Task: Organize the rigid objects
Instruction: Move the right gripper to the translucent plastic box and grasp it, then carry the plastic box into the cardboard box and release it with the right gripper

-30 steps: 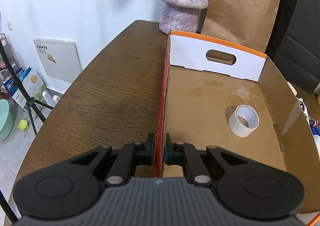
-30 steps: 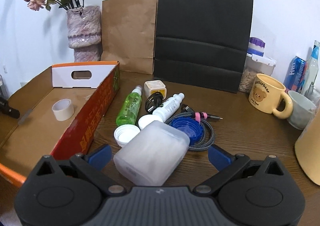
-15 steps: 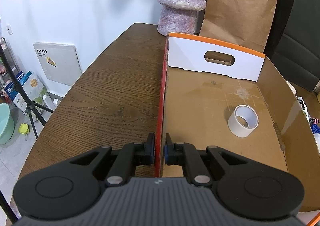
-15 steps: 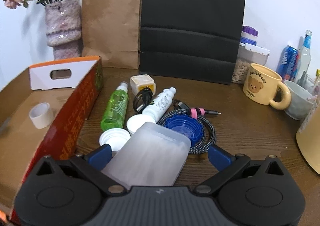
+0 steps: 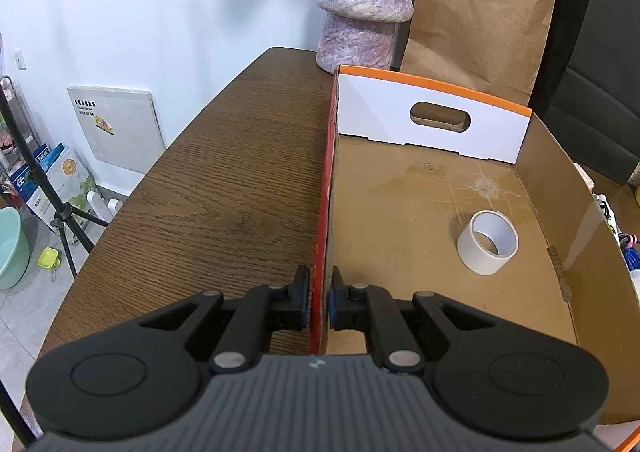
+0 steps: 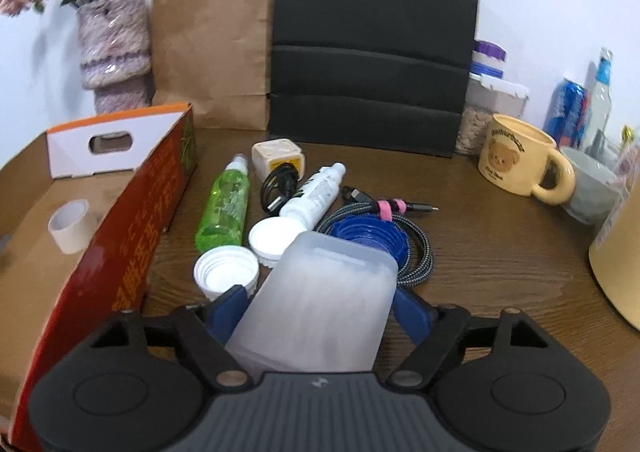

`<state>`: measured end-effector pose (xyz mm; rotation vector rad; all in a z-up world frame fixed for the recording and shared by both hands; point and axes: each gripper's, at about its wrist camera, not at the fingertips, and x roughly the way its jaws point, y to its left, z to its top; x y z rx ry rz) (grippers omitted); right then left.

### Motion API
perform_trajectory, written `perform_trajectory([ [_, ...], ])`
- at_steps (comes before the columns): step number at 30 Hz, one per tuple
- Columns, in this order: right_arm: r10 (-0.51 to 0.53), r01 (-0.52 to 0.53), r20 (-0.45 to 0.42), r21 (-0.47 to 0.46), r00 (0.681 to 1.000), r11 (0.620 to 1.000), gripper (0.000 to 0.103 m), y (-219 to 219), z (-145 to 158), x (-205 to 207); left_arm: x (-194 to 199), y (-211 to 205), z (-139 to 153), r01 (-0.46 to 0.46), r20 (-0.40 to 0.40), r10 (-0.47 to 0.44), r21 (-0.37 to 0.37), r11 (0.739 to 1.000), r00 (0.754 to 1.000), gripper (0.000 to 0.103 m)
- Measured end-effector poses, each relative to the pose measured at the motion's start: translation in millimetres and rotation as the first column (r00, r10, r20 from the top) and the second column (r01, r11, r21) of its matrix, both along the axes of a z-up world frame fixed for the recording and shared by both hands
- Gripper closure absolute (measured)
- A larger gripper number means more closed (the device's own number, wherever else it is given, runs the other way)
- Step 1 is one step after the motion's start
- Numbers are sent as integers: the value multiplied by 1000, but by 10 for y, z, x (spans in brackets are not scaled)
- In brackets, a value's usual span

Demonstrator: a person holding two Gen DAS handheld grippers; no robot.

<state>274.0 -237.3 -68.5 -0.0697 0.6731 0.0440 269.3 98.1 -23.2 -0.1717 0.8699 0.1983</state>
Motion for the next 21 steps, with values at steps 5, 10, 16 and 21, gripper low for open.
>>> perform_trajectory([
  [5, 36, -36, 14, -9, 999, 999, 33, 24, 25, -70, -2, 5, -1, -1, 0, 1, 0, 1000, 1000, 93],
  [10, 47, -47, 40, 5, 998, 999, 35, 10, 72, -106, -2, 3, 0, -2, 0, 2, 0, 1000, 1000, 93],
  [16, 51, -52, 71, 13, 996, 999, 36, -7, 128, -134, 2, 10, 7, -1, 1, 1, 1, 1000, 1000, 93],
  [21, 66, -69, 118, 21, 991, 997, 36, -15, 244, -175, 3, 5, 14, -3, 3, 3, 3, 1000, 1000, 93],
])
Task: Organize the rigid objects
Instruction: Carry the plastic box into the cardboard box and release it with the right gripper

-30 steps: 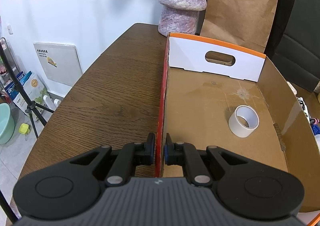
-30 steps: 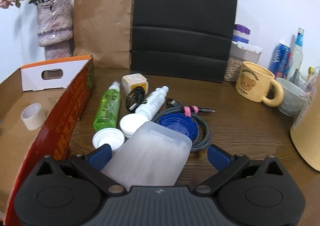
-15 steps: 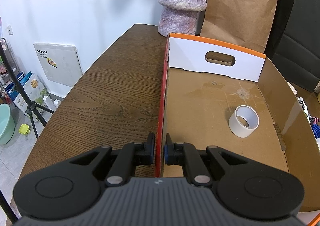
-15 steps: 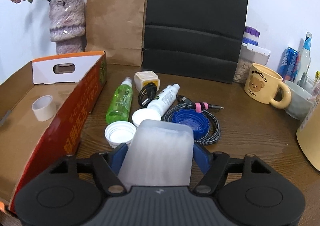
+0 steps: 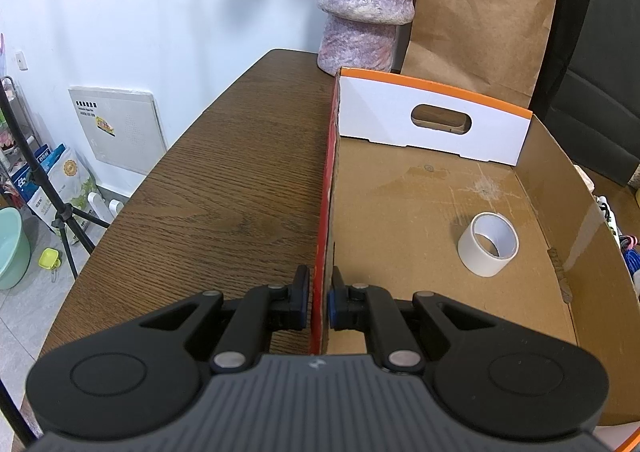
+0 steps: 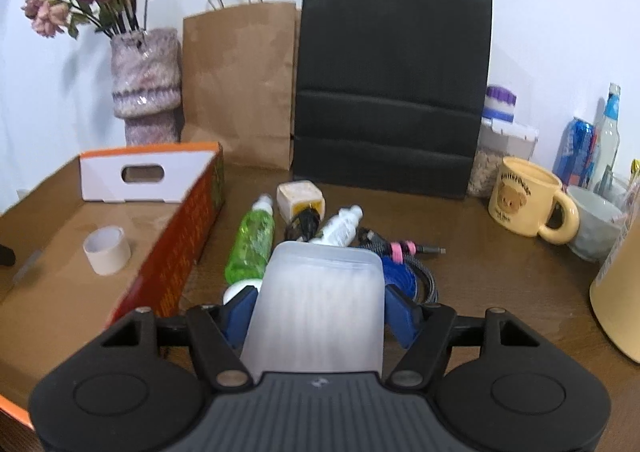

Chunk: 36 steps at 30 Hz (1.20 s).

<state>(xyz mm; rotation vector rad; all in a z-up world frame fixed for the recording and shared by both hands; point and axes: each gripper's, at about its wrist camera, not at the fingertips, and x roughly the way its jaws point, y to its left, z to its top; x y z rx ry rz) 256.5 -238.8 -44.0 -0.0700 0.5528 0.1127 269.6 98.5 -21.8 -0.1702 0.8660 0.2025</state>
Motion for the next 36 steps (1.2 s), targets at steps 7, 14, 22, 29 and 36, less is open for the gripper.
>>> perform_trajectory([
  [7, 22, -24, 65, 20, 998, 1000, 36, 22, 224, -13, -2, -7, 5, -1, 2, 1, 1, 1000, 1000, 93],
  [14, 75, -80, 108, 39, 991, 996, 36, 177, 389, 60, 5, -7, 10, -1, 2, 1, 2, 1000, 1000, 93],
  [22, 156, -166, 151, 54, 976, 985, 36, 483, 569, 220, 2, -2, 12, 0, 4, 0, 3, 1000, 1000, 93],
  [29, 236, -250, 184, 55, 954, 967, 36, 816, 706, 396, 0, -1, 16, -2, 5, 2, 5, 1000, 1000, 93],
  [36, 307, -317, 181, 33, 934, 948, 36, 1161, 774, 556, 7, 2, 18, -2, 7, 2, 6, 1000, 1000, 93],
])
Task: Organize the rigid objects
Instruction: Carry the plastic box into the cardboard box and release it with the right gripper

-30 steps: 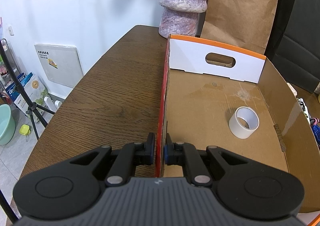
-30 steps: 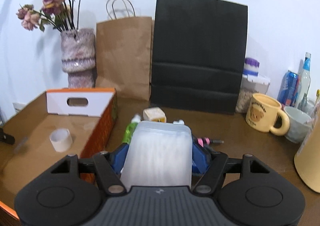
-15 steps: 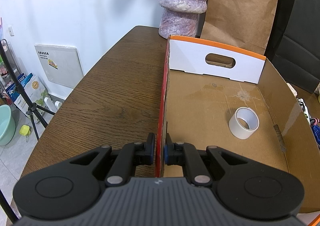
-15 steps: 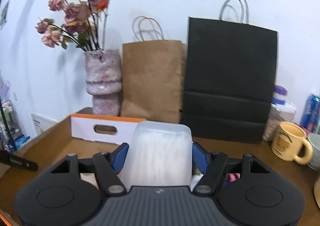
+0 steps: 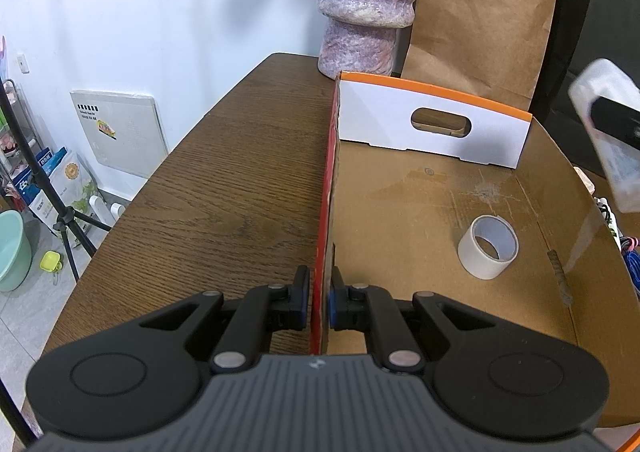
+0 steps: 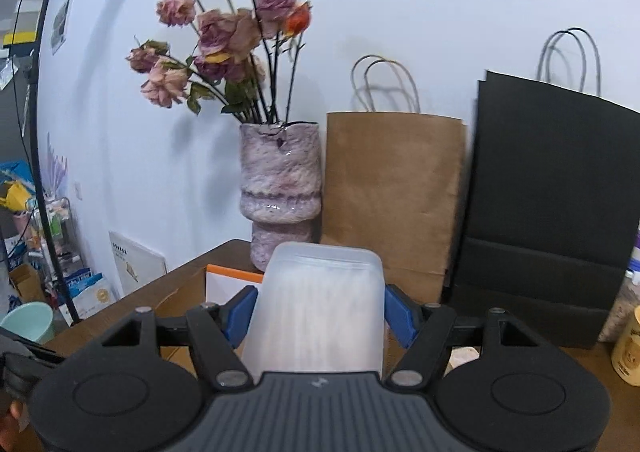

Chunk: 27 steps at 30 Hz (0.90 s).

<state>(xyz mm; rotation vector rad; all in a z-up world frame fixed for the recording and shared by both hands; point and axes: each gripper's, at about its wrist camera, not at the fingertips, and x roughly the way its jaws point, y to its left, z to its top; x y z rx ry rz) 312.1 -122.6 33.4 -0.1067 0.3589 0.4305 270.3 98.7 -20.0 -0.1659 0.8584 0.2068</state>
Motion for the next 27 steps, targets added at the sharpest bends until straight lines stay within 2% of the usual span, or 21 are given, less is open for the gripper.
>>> perform_trajectory([
  [18, 72, -81, -84, -110, 994, 991, 36, 358, -290, 172, -24, -22, -15, -4, 11, 4, 1, 1000, 1000, 94],
  [27, 72, -83, -95, -113, 993, 990, 35, 357, -308, 182, -22, -24, -10, -5, 12, 5, 3, 1000, 1000, 94],
])
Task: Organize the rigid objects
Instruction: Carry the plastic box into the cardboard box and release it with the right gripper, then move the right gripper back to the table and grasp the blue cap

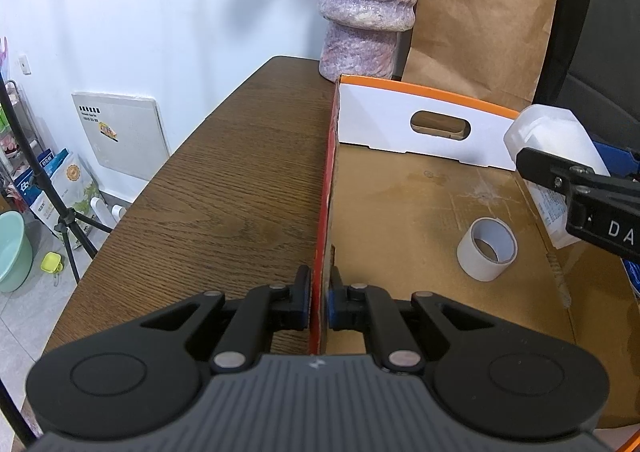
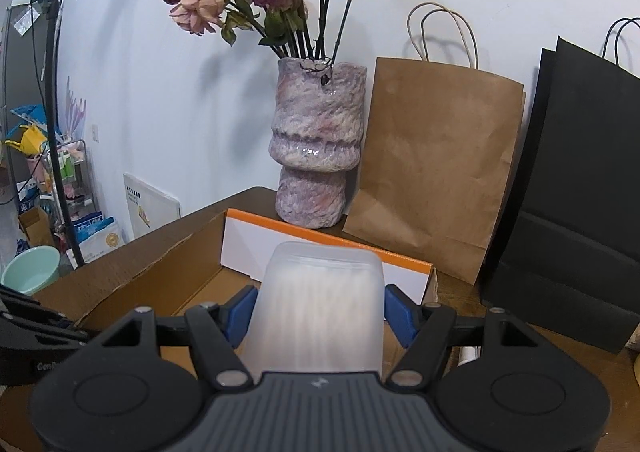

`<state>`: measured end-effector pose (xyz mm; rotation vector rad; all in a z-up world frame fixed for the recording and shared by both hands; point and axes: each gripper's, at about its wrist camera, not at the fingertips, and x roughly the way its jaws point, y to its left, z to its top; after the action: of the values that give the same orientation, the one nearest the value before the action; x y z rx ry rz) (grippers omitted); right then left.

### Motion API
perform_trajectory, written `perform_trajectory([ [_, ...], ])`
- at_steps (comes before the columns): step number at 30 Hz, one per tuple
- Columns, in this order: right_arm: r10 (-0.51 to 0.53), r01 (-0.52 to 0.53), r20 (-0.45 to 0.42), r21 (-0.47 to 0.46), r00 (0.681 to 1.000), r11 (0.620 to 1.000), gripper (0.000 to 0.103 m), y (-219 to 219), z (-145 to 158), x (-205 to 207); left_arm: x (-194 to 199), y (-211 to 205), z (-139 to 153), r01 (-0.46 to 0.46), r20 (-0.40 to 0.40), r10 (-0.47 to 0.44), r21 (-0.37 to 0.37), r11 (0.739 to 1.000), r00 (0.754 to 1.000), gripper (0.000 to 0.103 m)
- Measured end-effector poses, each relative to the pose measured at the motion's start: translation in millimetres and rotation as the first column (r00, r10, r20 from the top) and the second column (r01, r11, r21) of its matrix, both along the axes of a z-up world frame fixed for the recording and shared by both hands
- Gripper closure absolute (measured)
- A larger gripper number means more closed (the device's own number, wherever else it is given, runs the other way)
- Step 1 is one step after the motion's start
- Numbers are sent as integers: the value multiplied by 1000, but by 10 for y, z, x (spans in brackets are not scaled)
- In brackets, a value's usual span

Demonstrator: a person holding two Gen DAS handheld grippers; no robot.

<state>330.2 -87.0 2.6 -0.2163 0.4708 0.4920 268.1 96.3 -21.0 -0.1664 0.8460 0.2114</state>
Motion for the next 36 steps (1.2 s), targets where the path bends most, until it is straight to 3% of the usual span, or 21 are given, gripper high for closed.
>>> perform_trajectory([
  [4, 2, -2, -18, -7, 1000, 1000, 33, 7, -15, 15, 0, -2, -1, 0, 0, 0, 1, 1000, 1000, 94],
  [5, -5, 4, -19, -11, 1000, 1000, 19, 10, -19, 18, 1, -2, 4, 0, 0, 0, 1, 1000, 1000, 94],
  [7, -17, 17, -11, -11, 1000, 1000, 0, 1, -15, 9, 3, -2, 9, 0, -1, 0, 2, 1000, 1000, 94],
  [28, -34, 34, 11, 10, 999, 999, 0, -72, 51, -28, 9, 2, 6, -1, 1, 1, 5, 1000, 1000, 94],
  [36, -73, 72, 35, 47, 997, 996, 0, -305, 157, -73, 5, 15, -1, -2, 3, 2, 5, 1000, 1000, 94],
])
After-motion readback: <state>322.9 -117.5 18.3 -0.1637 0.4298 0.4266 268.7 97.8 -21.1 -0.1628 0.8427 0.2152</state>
